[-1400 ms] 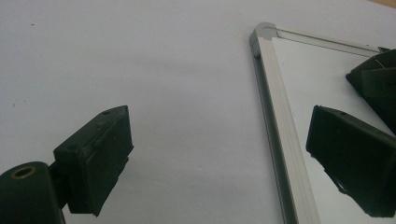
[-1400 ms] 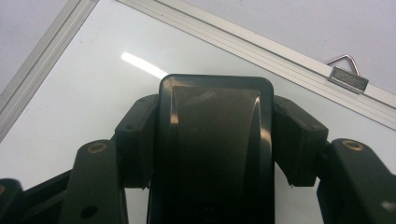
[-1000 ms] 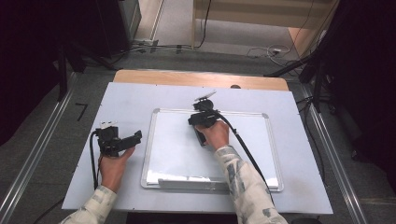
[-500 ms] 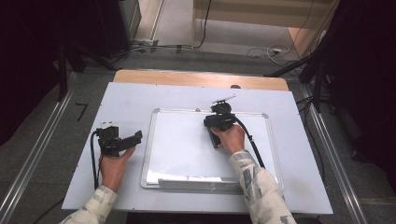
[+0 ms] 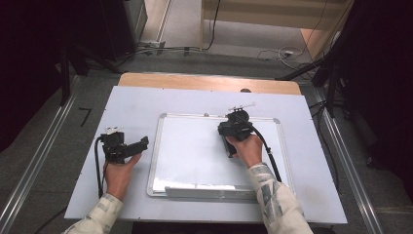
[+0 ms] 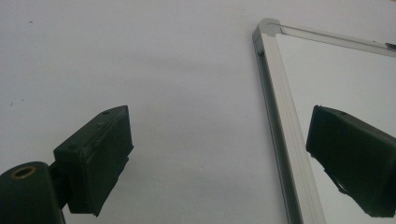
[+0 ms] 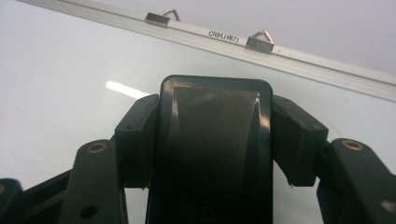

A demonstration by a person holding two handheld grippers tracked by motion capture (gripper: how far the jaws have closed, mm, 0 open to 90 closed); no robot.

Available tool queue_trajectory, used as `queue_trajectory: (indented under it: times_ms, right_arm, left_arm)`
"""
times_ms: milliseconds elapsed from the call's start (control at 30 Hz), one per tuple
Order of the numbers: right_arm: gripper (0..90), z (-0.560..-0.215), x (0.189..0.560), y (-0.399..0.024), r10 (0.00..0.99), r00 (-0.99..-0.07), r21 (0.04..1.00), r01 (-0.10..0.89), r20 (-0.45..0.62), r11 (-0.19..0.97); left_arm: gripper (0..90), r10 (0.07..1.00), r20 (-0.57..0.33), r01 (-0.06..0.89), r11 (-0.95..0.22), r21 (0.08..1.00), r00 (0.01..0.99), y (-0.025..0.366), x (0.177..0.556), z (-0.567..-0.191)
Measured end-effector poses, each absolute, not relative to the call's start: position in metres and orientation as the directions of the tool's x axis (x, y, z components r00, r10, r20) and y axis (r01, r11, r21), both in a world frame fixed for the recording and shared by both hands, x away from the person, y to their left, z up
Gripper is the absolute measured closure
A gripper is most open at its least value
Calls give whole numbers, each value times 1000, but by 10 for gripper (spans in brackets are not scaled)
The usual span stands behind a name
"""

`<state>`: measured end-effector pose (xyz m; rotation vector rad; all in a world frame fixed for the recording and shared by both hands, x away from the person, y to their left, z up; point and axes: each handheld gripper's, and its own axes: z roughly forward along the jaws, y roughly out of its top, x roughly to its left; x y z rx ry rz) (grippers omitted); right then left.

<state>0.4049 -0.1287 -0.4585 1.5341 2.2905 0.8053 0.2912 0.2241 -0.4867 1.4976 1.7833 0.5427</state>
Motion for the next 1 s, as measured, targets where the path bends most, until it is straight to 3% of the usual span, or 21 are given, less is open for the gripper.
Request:
queue_trajectory:
  times_ms: [600, 1000]
  right_arm:
    - [372, -447, 400, -159, 925, -370, 606, 756, 85, 247]
    - [372, -447, 412, -193, 956, -277, 606, 778, 91, 168]
  left_arm:
    - [75, 964, -261, 656, 232, 718, -55, 224, 291, -487]
    - [74, 963, -265, 655, 234, 718, -54, 224, 291, -487]
